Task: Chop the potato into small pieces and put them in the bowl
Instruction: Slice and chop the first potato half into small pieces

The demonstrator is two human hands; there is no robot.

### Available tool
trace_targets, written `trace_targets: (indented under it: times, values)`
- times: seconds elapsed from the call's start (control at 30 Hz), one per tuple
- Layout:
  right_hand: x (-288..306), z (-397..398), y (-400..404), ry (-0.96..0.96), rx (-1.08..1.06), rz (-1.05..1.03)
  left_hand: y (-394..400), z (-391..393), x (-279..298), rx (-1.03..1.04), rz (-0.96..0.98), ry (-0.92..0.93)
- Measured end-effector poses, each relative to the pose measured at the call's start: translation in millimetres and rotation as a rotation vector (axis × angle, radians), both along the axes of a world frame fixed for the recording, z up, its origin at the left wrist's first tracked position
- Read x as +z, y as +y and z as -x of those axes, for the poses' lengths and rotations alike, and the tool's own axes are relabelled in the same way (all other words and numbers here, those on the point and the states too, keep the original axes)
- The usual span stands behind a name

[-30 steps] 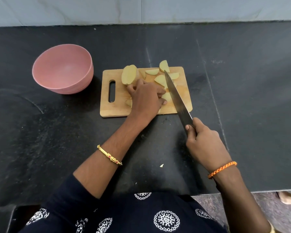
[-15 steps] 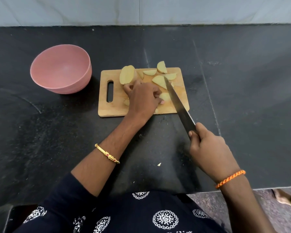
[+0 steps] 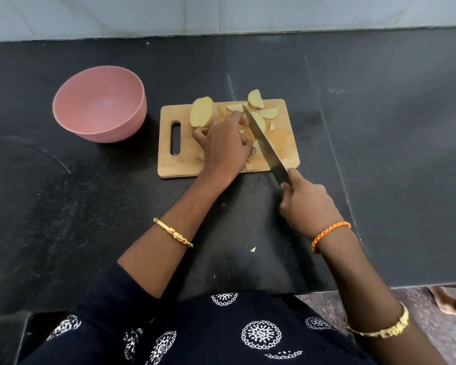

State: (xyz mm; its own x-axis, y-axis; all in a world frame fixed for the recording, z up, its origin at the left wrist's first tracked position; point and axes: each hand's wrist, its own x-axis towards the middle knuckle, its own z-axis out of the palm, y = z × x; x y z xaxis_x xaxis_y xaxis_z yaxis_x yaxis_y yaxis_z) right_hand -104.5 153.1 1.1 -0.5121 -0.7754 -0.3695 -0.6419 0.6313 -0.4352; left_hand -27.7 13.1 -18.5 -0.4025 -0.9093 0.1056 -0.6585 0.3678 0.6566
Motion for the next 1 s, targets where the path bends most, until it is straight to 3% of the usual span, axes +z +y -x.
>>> trace_targets:
  times: [0.2, 0.5, 1.0]
  values:
    - [17, 11, 24, -0.038, 0.046, -0.078, 1, 1, 2, 0.007, 0.024, 0.002]
    - [-2, 6, 17, -0.058, -0.026, 0.121, -2, 7, 0, 0.004, 0.081, -0.022]
    - [13, 3, 28, 0.047, 0.035, -0.071, 1, 5, -2, 0.048, 0.124, -0.094]
